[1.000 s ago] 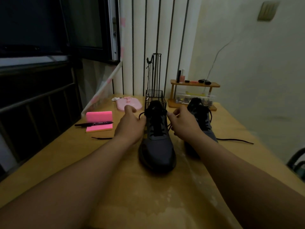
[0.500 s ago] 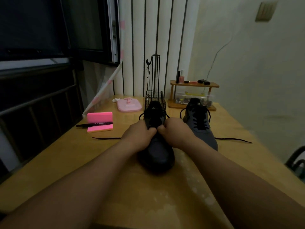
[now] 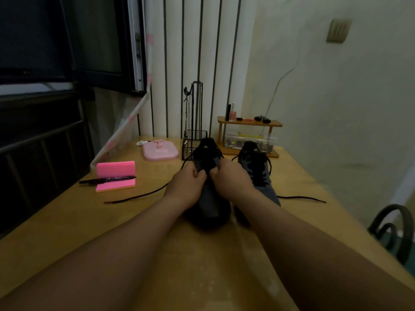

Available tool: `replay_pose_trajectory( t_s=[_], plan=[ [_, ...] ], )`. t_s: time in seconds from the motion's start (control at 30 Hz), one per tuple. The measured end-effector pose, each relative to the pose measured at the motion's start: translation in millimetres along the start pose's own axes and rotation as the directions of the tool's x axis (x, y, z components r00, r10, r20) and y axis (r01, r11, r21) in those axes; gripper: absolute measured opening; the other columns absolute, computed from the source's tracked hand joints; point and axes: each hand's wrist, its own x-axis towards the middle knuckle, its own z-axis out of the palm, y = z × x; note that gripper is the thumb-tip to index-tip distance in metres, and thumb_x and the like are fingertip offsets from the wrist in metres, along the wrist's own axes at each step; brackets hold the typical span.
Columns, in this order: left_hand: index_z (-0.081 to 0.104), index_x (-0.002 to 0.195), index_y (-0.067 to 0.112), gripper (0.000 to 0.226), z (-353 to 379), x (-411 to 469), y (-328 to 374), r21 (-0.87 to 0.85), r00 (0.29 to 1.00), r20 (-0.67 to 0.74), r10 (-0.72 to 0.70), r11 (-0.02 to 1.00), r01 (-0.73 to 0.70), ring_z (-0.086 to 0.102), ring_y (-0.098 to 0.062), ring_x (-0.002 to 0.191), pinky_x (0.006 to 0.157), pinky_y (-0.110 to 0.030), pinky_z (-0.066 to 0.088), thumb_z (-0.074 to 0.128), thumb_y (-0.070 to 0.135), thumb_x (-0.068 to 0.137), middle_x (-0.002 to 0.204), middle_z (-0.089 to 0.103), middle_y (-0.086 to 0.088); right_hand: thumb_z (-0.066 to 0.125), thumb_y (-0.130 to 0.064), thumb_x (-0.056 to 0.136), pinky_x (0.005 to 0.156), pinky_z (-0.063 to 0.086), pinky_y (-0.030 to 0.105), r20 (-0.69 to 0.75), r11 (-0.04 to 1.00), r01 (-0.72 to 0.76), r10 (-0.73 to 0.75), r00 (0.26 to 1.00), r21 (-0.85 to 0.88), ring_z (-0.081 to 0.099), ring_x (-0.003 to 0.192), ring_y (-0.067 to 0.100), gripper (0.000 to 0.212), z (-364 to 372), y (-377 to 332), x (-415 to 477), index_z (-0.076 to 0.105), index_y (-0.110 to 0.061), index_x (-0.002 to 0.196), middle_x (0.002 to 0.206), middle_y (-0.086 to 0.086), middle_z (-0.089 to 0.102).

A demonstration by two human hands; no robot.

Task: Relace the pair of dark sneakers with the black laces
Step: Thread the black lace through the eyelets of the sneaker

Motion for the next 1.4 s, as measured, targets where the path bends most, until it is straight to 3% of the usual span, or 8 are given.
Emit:
replay_pose_trajectory(
  t_s=[0.13, 0.3, 0.4, 0.57, 0.73, 0.87, 1.27, 1.4],
  plan=[
    [0.049, 0.094, 0.017, 0.031, 20.6, 28.5, 7.5, -0.086, 0.999, 0.047, 0.02, 0.996, -0.016, 0.056, -0.023, 0.079, 0.07, -0.039, 0.043, 0.052, 0.045, 0.106, 0.087, 0.059, -0.005, 0.046, -0.028, 0.107, 0.06, 0.041, 0.035, -0.061, 0.998, 0.002, 0.003, 0.998, 0.068, 0.057, 0.075, 0.024, 0.024, -11.1, 22.3, 20.4, 0.055, -0.013, 0.091, 0.086, 0.007, 0.059],
    [0.057, 0.123, 0.02, 0.056, 24.3, 22.8, -17.2, -0.324, 0.994, 0.084, -0.065, 0.942, 0.089, 0.063, -0.012, 0.104, 0.082, -0.033, 0.052, 0.05, 0.069, 0.098, 0.117, 0.066, 0.003, 0.048, -0.035, 0.108, 0.064, 0.046, 0.036, -0.432, 0.965, -0.033, 0.147, 0.89, 0.259, 0.059, 0.079, 0.018, 0.024, -52.0, 106.7, -17.3, 0.058, -0.018, 0.093, 0.087, 0.002, 0.062],
    [0.054, 0.142, 0.023, 0.088, 27.0, 19.3, -23.0, -0.374, 0.972, 0.218, -0.091, 0.912, 0.169, 0.061, -0.015, 0.122, 0.103, -0.037, 0.05, 0.058, 0.086, 0.08, 0.133, 0.063, 0.009, 0.038, -0.061, 0.106, 0.081, 0.054, 0.046, -0.14, 0.951, -0.274, 0.294, 0.946, 0.145, 0.065, 0.087, 0.028, 0.059, -48.5, 143.3, -24.2, 0.065, -0.011, 0.095, 0.093, 0.01, 0.069],
    [0.061, 0.117, 0.035, 0.041, 37.2, 7.7, -1.6, -0.448, 0.949, 0.315, -0.031, 0.876, 0.177, 0.071, -0.014, 0.107, 0.1, -0.038, 0.056, 0.082, 0.048, 0.085, 0.119, 0.072, 0.01, 0.042, -0.085, 0.089, 0.084, 0.059, 0.044, 0.031, 0.925, -0.245, 0.247, 0.968, 0.291, 0.069, 0.092, 0.021, 0.075, -35.7, 139.0, -29.3, 0.072, -0.018, 0.106, 0.102, 0.001, 0.072],
    [0.06, 0.137, 0.016, 0.066, 26.4, -2.9, -2.9, -0.698, 0.938, 0.329, -0.112, 0.64, 0.321, 0.073, -0.027, 0.112, 0.098, -0.046, 0.059, 0.088, 0.032, 0.08, 0.129, 0.072, -0.006, 0.082, -0.075, 0.068, 0.1, 0.057, 0.048, 0.267, 0.502, -0.352, 0.235, 0.935, 0.79, 0.073, 0.11, 0.026, 0.09, -31.6, 145.4, -28.9, 0.067, -0.015, 0.132, 0.126, 0.005, 0.074],
    [0.067, 0.133, 0.01, 0.05, 19.9, -21.2, 3.3, -0.77, 0.903, 0.397, -0.16, 0.477, 0.423, 0.071, -0.031, 0.116, 0.097, -0.047, 0.058, 0.079, 0.029, 0.089, 0.125, 0.075, -0.01, 0.082, -0.045, 0.086, 0.098, 0.058, 0.054, 0.324, 0.331, -0.372, 0.192, 0.926, 0.867, 0.075, 0.106, 0.033, 0.058, -31.0, 133.2, -50.0, 0.065, -0.012, 0.13, 0.12, 0.011, 0.076],
    [0.042, 0.157, 0.027, 0.087, 77.5, -103.8, 163.5, -0.851, 0.931, 0.302, 0.204, 0.498, 0.167, 0.074, -0.023, 0.112, 0.083, -0.038, 0.064, 0.085, 0.028, 0.081, 0.144, 0.061, 0.0, 0.089, -0.026, 0.081, 0.092, 0.062, 0.047, -0.155, 0.377, 0.017, 0.338, 0.928, 0.926, 0.072, 0.113, 0.029, 0.089, -170.9, 185.7, -186.3, 0.038, -0.015, 0.153, 0.141, 0.011, 0.061],
    [0.05, 0.147, 0.014, 0.061, 165.7, -146.7, 256.1, -0.858, 0.851, 0.418, 0.317, 0.445, 0.256, 0.074, -0.028, 0.111, 0.088, -0.043, 0.063, 0.078, 0.016, 0.092, 0.134, 0.069, -0.008, 0.086, -0.028, 0.077, 0.096, 0.06, 0.049, -0.321, 0.451, 0.101, 0.442, 0.838, 0.887, 0.072, 0.114, 0.034, 0.078, -251.7, 264.1, -251.0, 0.052, -0.002, 0.142, 0.132, 0.017, 0.069]
  ],
)
